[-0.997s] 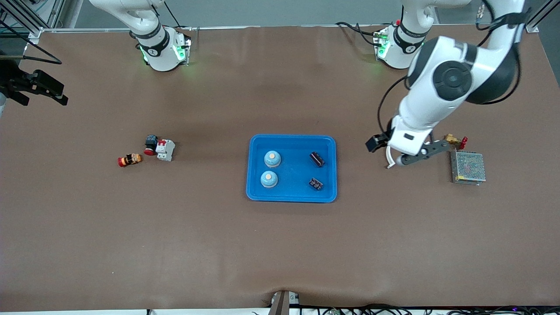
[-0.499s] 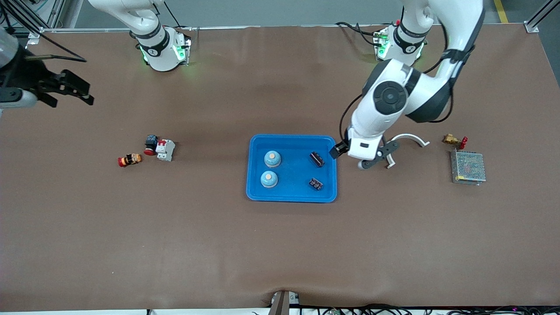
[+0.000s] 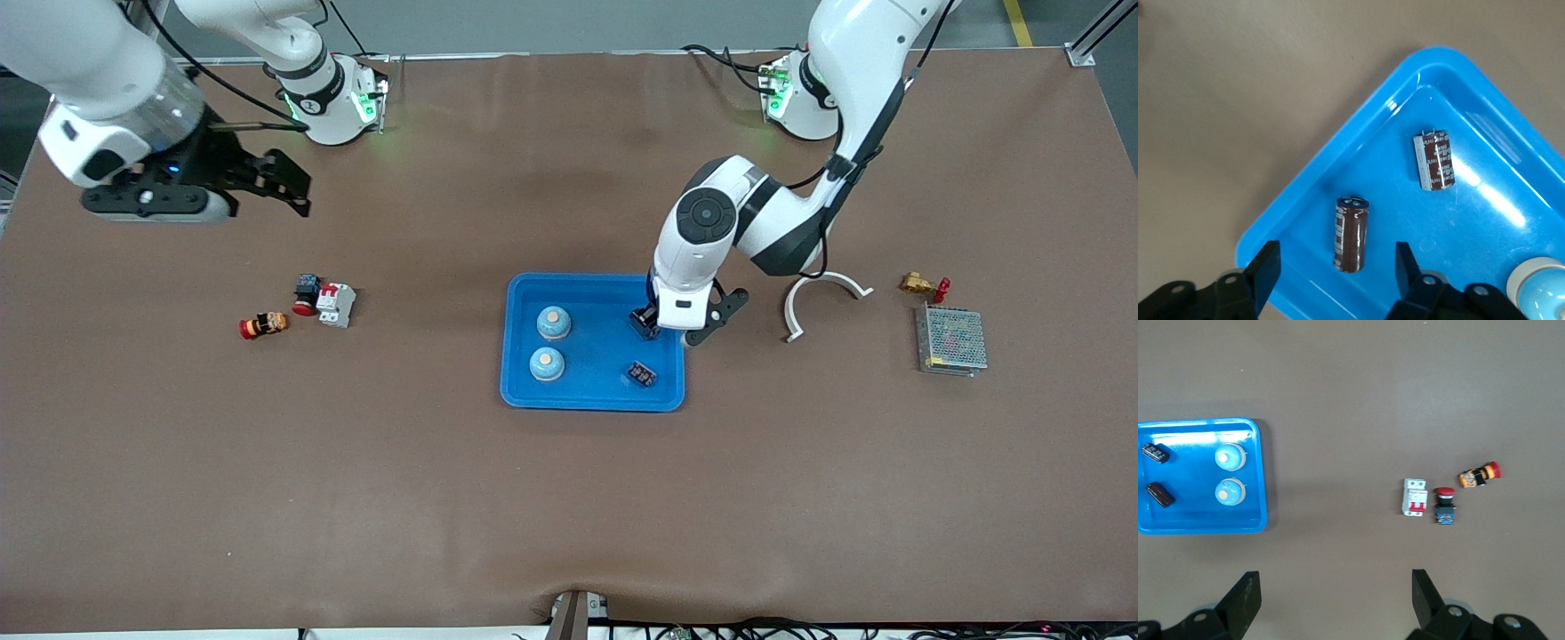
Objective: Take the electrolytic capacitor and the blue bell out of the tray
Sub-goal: 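Grasp the capacitor with the left gripper while the right gripper approaches the tray, then place the capacitor by the white arc while the right gripper grasps a bell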
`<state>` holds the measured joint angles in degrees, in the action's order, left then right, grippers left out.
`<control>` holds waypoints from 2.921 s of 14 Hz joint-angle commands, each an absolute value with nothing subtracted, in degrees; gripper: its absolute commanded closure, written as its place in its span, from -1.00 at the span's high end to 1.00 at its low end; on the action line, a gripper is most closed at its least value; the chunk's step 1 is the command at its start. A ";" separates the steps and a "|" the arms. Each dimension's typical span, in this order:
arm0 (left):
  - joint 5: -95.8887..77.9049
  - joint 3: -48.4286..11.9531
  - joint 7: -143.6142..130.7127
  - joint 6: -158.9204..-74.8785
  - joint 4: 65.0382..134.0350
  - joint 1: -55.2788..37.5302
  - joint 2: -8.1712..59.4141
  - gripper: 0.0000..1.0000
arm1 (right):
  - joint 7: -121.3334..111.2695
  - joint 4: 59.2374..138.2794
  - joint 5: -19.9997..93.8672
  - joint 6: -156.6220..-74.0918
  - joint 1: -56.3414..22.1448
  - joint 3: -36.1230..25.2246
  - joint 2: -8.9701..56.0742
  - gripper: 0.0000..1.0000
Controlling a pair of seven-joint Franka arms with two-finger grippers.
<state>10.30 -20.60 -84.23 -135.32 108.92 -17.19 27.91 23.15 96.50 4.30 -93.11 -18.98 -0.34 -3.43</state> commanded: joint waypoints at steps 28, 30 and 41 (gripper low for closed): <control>15.12 -20.65 -85.36 -131.34 104.43 -18.02 27.44 -1.00 | 39.55 95.45 4.39 -120.14 -35.77 -1.05 21.70 1.00; 15.03 -20.65 -79.75 -126.67 103.36 -15.66 24.71 -1.00 | 39.55 95.45 4.48 -121.72 -36.65 -1.05 23.20 1.00; 12.39 -21.01 -44.59 -119.79 105.99 4.99 19.95 -1.00 | 39.64 95.10 4.31 -129.29 -40.16 -1.05 31.28 1.00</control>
<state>13.43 -20.42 -49.26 -120.10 103.78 1.71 21.26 38.86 96.51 4.30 -129.31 -39.11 -0.43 29.85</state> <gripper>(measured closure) 0.692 0.000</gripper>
